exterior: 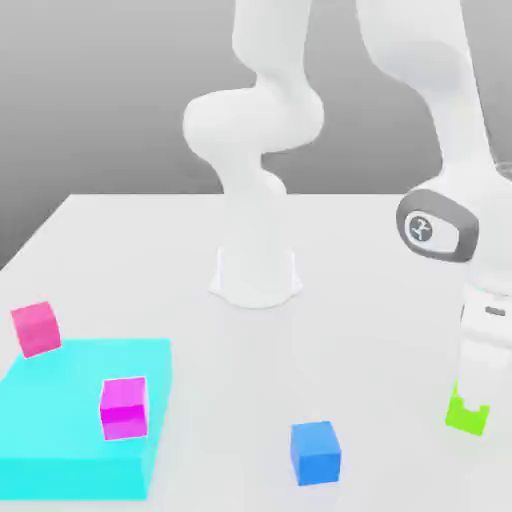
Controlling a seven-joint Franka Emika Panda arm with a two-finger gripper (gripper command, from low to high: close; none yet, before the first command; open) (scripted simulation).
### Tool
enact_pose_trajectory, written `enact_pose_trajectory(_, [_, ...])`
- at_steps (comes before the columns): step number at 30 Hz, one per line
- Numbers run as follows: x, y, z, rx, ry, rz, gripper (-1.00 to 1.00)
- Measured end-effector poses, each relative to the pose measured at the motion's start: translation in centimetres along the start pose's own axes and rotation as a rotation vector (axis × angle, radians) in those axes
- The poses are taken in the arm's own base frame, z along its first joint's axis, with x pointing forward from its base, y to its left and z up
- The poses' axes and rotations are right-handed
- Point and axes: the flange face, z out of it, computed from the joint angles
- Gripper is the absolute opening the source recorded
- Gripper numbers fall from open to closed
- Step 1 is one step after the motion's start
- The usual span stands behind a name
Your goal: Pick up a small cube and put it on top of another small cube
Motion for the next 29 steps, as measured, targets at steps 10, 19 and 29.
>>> enact_pose_trajectory(10, [0.0,0.0,-2.5,-0.001,-0.001,-0.001,-1.0])
enact_pose_trajectory(19, [2.2,18.7,-9.7,-0.011,0.0,0.142,-1.0])
enact_pose_trajectory(29, [1.2,23.7,-4.8,0.0,-0.002,0.152,1.0])
